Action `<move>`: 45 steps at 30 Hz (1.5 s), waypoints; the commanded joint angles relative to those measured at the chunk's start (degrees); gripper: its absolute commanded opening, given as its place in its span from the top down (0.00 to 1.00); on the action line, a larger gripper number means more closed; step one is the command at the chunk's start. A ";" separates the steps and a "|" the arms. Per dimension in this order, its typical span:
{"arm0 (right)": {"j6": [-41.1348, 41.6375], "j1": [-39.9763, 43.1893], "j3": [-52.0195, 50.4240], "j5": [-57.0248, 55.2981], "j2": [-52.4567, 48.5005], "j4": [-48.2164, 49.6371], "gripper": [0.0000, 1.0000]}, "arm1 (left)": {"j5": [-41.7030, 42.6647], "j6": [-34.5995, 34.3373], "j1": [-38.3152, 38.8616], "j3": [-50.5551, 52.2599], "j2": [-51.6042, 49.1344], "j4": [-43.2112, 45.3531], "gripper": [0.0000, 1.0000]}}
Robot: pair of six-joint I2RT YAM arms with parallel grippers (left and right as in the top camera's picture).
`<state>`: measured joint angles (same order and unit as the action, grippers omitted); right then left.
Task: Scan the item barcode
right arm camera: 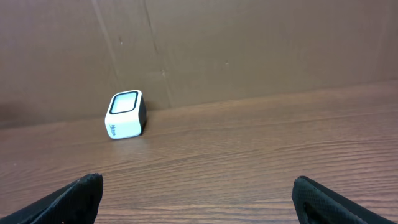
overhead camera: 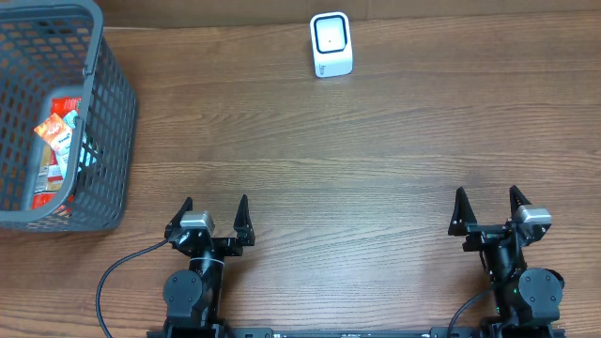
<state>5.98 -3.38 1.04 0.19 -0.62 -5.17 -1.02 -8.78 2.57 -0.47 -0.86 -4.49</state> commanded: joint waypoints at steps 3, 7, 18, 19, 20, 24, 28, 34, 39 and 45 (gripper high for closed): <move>0.20 0.35 -0.59 0.37 0.46 0.35 0.00 | 1.73 0.50 -0.28 0.17 0.63 0.07 0.00; 0.20 0.35 -0.59 0.37 0.46 0.37 0.00 | 2.29 -1.44 -0.31 0.17 0.63 0.07 0.00; 0.20 0.35 -0.59 0.37 0.46 0.35 0.00 | 14.82 -1.57 -0.31 -0.35 0.61 1.09 0.00; 0.20 0.35 -0.59 0.37 0.46 0.35 0.00 | 16.06 -1.79 -0.31 -1.01 0.61 0.57 0.00; 0.20 0.35 -0.59 0.37 0.46 0.35 0.00 | 16.31 -2.78 -0.31 -2.27 0.61 -0.72 0.00; 0.20 0.35 -0.59 0.37 0.46 0.35 0.00 | 15.50 -3.21 -0.31 -11.85 -0.24 -8.98 0.00; 0.20 0.35 -0.59 0.37 0.46 0.37 0.00 | 15.23 -2.10 -0.31 -25.99 -5.97 -16.50 0.00; 0.20 0.35 -0.59 0.37 0.46 0.35 0.00 | 17.16 7.41 -0.31 -54.84 -25.14 -31.15 0.00; 0.20 0.35 -0.59 0.37 0.46 0.37 0.00 | 17.25 15.87 -0.31 -83.95 -44.76 -48.02 0.00; 0.20 0.35 -0.59 0.37 0.46 0.35 0.00 | 13.42 17.79 -0.31 -109.96 -63.60 -57.13 0.00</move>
<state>6.00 -3.36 1.06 0.21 -0.62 -5.13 14.35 5.58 2.57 -103.90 -59.24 -60.27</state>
